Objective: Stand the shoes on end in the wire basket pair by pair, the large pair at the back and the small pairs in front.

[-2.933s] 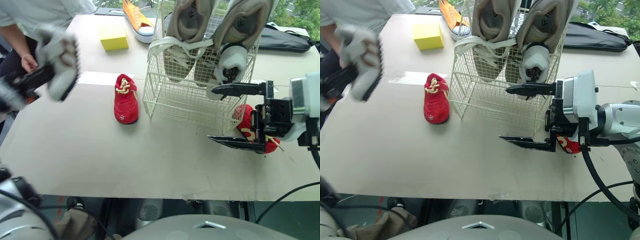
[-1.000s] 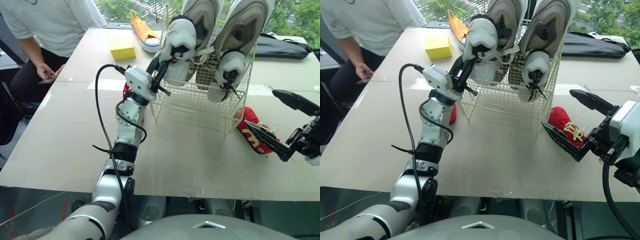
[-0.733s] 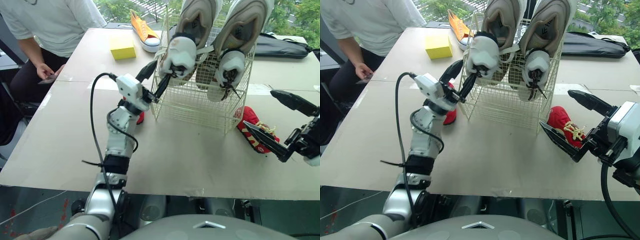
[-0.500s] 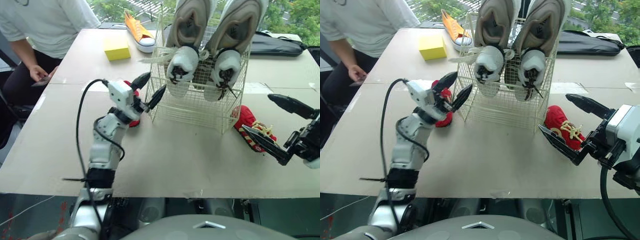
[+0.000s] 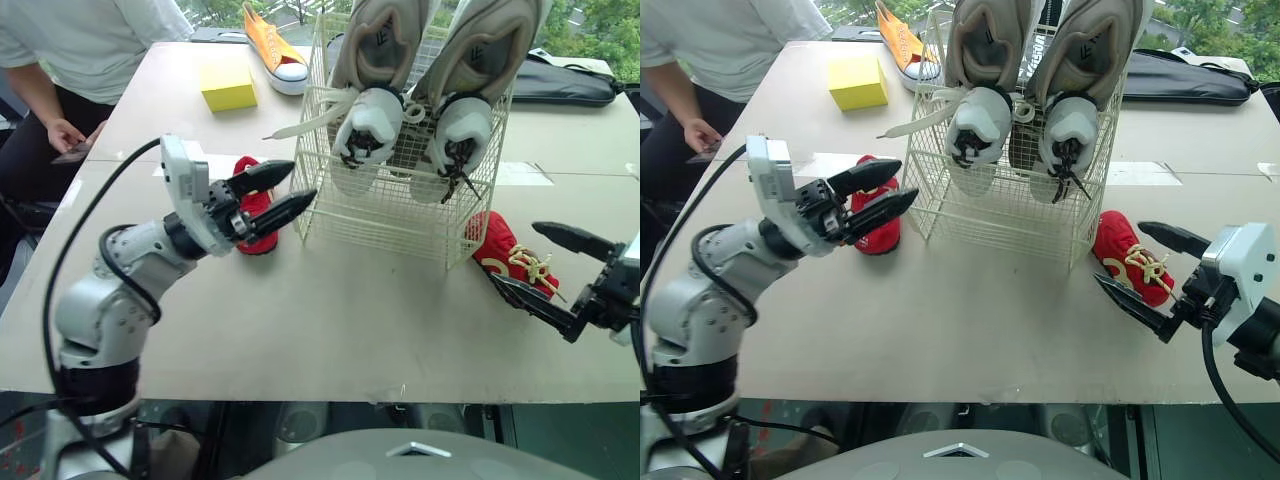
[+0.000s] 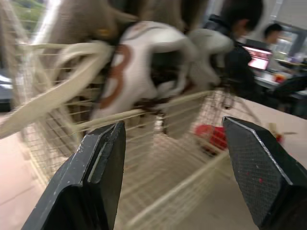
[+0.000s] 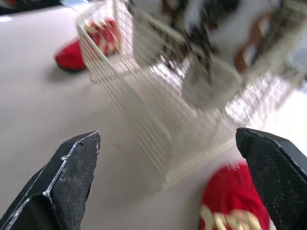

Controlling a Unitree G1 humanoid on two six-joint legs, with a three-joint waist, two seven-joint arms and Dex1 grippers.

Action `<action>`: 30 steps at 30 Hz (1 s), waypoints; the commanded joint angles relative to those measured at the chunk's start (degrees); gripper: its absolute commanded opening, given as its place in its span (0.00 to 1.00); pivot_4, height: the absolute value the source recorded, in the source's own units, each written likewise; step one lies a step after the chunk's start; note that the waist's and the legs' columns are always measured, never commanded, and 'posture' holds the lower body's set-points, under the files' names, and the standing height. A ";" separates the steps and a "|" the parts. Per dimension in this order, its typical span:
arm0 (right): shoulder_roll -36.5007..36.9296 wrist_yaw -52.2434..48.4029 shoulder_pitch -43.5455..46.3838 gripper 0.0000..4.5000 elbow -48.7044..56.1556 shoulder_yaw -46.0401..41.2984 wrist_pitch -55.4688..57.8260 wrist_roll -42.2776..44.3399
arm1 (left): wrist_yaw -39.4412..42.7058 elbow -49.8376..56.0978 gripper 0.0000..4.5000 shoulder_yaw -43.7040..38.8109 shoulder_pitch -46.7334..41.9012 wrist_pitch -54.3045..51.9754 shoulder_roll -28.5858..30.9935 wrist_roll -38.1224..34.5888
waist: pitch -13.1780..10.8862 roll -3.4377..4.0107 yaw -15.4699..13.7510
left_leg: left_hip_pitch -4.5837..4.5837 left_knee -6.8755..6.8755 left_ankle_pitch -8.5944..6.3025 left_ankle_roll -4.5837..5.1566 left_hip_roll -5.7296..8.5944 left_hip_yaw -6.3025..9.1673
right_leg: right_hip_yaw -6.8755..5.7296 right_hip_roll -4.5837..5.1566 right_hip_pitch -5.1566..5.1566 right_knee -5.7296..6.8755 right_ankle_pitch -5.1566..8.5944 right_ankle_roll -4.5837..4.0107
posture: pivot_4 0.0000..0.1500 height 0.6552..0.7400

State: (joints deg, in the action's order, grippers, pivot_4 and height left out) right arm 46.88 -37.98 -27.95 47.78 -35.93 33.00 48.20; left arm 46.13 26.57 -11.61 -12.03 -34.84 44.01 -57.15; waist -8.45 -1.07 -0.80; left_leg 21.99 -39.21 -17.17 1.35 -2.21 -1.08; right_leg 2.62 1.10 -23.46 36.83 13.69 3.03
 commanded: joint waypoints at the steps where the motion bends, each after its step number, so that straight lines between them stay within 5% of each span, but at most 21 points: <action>1: -0.61 1.18 -1.30 1.00 0.28 -2.52 0.36 -2.61 | 3.73 2.83 0.78 -1.75 -1.64 -4.80 3.30 -6.52 | -0.06 0.08 0.06 | -0.02 0.00 0.00 0.00 0.00 -0.01 | 0.01 -0.02 0.00 0.00 0.01 0.00 | 1.00 1.00; 5: -2.82 3.14 -8.41 1.00 0.58 -3.77 5.84 -2.21 | 9.38 4.27 1.00 2.52 -4.20 -10.65 7.68 -9.73 | -0.14 0.15 -0.03 | -0.05 0.00 0.00 0.00 0.04 -0.09 | 0.10 -0.12 -0.05 0.01 0.14 -0.17 | 1.00 1.00; 10: -3.71 5.52 -11.74 1.00 -0.89 -3.20 9.15 -5.72 | 8.19 6.93 1.00 6.94 -8.13 -13.69 6.45 -10.32 | -0.18 0.16 0.19 | -0.06 -0.01 0.00 0.00 0.08 -0.16 | 0.20 -0.11 -0.03 0.02 0.16 -0.18 | 1.00 1.00; 24: -9.03 12.50 2.98 1.00 -11.04 10.48 11.46 -10.91 | 10.71 2.48 1.00 13.29 -15.74 -13.65 0.96 -3.42 | -0.29 0.06 0.08 | -0.03 0.00 0.00 0.00 0.10 -0.21 | 0.31 -0.18 -0.11 0.02 0.13 -0.19 | 1.00 1.00; 27: -8.78 11.81 3.52 0.80 -12.15 11.42 10.98 -12.21 | 10.96 2.15 1.00 13.02 -16.47 -14.12 0.70 -3.40 | -0.29 0.06 0.00 | -0.02 0.00 0.00 0.00 0.11 -0.20 | 0.30 -0.18 -0.12 0.02 0.13 -0.19 | 1.00 1.00; 30: -8.62 11.56 4.15 0.47 -12.37 11.29 10.67 -12.90 | 12.29 2.31 1.00 13.43 -16.66 -14.10 0.93 -2.77 | -0.29 0.06 0.11 | -0.03 -0.01 0.00 0.00 0.11 -0.21 | 0.31 -0.18 -0.11 0.02 0.13 -0.18 | 1.00 1.00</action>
State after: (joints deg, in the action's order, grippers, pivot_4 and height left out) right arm 37.78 -26.04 -23.74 34.90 -23.98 44.30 36.02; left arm 57.06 28.08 2.31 -27.78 -49.51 44.73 -60.12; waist -8.74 -1.01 -0.69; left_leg 21.95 -39.22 -17.16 1.35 -2.10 -1.30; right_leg 2.94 0.92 -23.57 36.85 13.82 2.86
